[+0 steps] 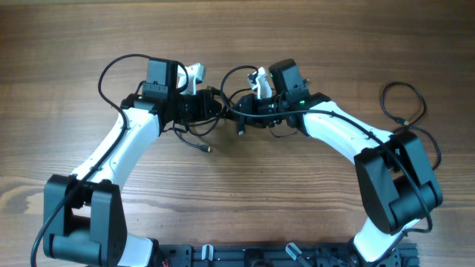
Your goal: Untangle cables
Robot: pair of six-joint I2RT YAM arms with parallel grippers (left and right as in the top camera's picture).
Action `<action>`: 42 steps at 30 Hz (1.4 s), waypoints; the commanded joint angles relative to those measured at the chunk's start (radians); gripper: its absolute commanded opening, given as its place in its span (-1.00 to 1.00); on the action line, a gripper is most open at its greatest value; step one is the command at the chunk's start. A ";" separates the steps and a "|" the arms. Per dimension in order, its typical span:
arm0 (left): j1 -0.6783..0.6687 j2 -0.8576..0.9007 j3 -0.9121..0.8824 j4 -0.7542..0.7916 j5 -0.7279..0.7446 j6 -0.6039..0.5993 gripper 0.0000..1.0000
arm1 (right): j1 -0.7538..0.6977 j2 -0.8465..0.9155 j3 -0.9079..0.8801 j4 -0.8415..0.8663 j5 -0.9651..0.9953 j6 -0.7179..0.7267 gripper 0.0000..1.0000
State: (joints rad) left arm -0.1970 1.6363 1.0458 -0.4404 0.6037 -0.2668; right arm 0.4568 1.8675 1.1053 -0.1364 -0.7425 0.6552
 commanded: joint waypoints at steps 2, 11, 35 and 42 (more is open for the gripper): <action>-0.009 -0.006 0.013 -0.008 0.047 0.021 -0.92 | 0.023 0.007 -0.001 0.043 0.036 0.053 -0.25; -0.009 -0.006 0.013 -0.008 0.062 0.021 -0.92 | 0.053 0.007 -0.001 0.107 0.048 0.112 -0.18; -0.003 -0.006 0.013 0.060 0.403 -0.078 -0.92 | 0.080 0.007 -0.001 0.312 0.024 0.349 -0.35; 0.047 -0.006 0.013 0.062 0.482 -0.108 -0.92 | 0.049 0.007 -0.001 0.308 0.024 0.336 -0.91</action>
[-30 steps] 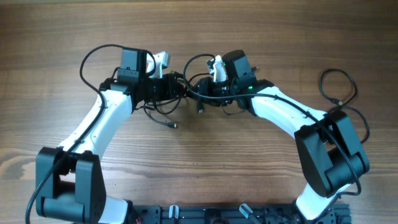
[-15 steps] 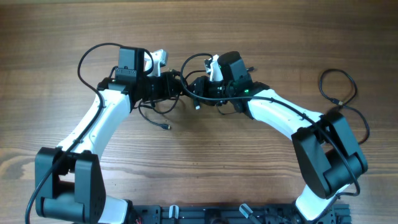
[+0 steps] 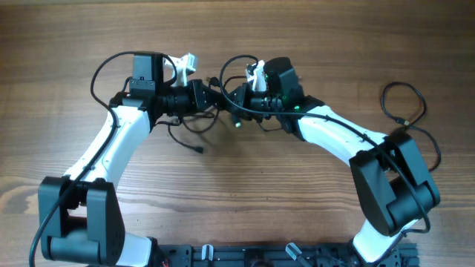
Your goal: Untangle cables
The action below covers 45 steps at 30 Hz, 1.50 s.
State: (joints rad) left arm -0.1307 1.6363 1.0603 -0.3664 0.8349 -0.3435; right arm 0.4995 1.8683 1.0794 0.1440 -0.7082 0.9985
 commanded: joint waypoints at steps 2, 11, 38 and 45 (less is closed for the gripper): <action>-0.002 -0.006 -0.002 -0.011 0.190 -0.031 -0.92 | 0.002 0.007 0.025 0.023 -0.011 -0.056 -0.91; 0.010 -0.001 -0.002 -0.100 -0.555 -0.031 -0.92 | 0.000 0.007 0.025 -0.238 0.051 -0.310 -0.91; 0.010 0.047 -0.002 -0.094 -0.702 -0.062 -0.92 | 0.003 0.007 0.025 -0.631 0.281 -0.499 -0.17; 0.010 0.047 -0.002 -0.090 -0.630 -0.061 -0.92 | 0.003 0.006 0.025 -0.453 0.081 -0.472 0.00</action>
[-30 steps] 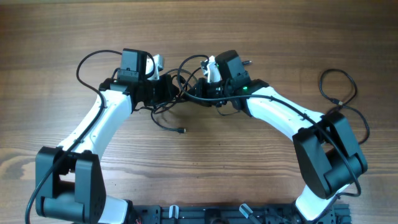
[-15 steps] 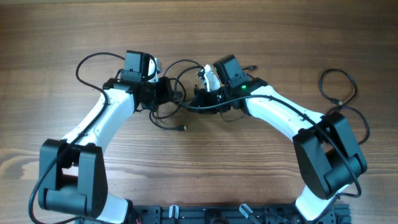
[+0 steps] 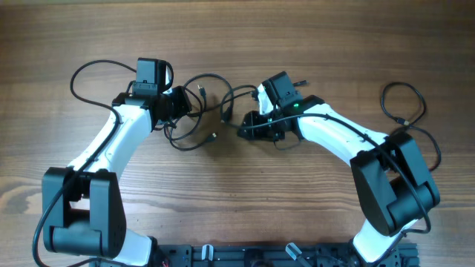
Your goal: Untangle cables
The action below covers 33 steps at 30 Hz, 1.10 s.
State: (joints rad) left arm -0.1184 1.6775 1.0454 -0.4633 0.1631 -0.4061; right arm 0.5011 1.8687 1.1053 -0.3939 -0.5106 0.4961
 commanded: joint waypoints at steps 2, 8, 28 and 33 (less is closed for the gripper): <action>-0.002 0.006 0.013 0.007 0.073 0.002 -0.92 | 0.002 0.006 -0.001 0.154 -0.116 0.103 0.08; -0.010 0.006 0.013 0.014 0.217 0.009 -0.92 | 0.023 0.006 -0.001 0.282 -0.016 0.273 0.25; -0.105 0.006 0.013 0.037 0.037 0.009 -0.92 | 0.028 0.007 -0.001 0.286 0.137 0.282 -0.81; -0.105 0.006 0.013 0.037 0.037 0.008 -0.92 | 0.029 0.007 -0.001 0.277 0.135 0.293 -0.38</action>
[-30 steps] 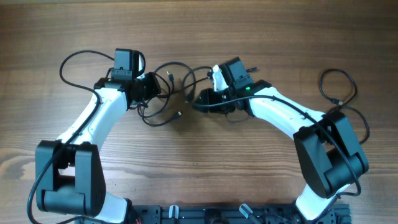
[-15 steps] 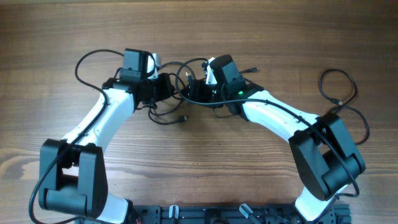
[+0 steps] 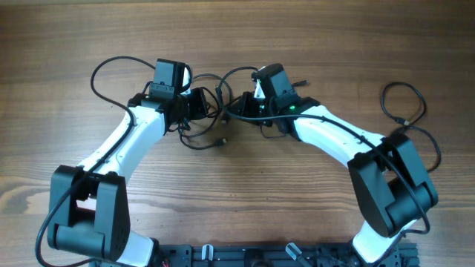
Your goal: Untangle cables
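Observation:
A knot of thin black cables (image 3: 211,111) lies on the wooden table (image 3: 237,193) between my two grippers. One loop of it sags toward the front and ends in a small plug (image 3: 221,141); another loop (image 3: 236,72) arches behind my right wrist. My left gripper (image 3: 200,104) points right into the knot and looks shut on a strand. Facing it from the right, my right gripper (image 3: 237,106) has its tips at the knot's edge; its jaws are hidden by the wrist from above.
A separate black cable (image 3: 404,100) lies looped at the far right, beside my right arm's base (image 3: 393,185). My left arm's own lead (image 3: 111,70) curls behind its wrist. The arm mounts line the front edge.
Both grippers have come back toward each other. The left one moved right, the right one moved up and left. The cables, spread wider before, are bunched between them again.
At first both grippers met over the knot at the table's middle. Then they were a little farther back, still close together. Later they stood apart with the cables stretched into open loops between them. Now they are close again around a looser bundle.

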Robot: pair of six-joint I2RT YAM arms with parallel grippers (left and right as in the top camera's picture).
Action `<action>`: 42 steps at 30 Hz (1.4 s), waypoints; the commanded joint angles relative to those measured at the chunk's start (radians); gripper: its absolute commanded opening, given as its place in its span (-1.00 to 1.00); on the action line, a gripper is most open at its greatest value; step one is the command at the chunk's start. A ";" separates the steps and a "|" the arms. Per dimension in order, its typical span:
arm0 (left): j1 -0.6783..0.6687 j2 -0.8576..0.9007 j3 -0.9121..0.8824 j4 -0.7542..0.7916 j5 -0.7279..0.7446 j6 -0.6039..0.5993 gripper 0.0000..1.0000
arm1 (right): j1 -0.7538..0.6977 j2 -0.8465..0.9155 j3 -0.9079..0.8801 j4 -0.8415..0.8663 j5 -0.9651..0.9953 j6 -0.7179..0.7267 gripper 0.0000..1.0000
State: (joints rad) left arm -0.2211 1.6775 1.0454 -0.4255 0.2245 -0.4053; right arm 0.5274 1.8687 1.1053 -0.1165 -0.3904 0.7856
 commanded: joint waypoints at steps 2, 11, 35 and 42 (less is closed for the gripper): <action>-0.002 0.006 0.013 0.000 -0.024 0.008 -0.92 | 0.003 0.007 -0.002 0.000 0.002 0.003 -0.37; -0.021 0.006 0.013 0.001 -0.024 0.008 -0.92 | 0.060 0.011 -0.001 0.068 0.025 0.110 0.12; -0.024 0.006 0.013 0.003 -0.024 0.008 -0.92 | 0.015 0.092 -0.001 0.298 0.018 0.287 -0.18; -0.024 0.006 0.013 0.003 -0.024 0.008 -0.92 | 0.015 0.092 -0.001 0.377 -0.034 0.268 -0.08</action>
State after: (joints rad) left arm -0.2424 1.6775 1.0454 -0.4252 0.2062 -0.4057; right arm 0.5404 1.9469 1.1046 0.2523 -0.3859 1.0729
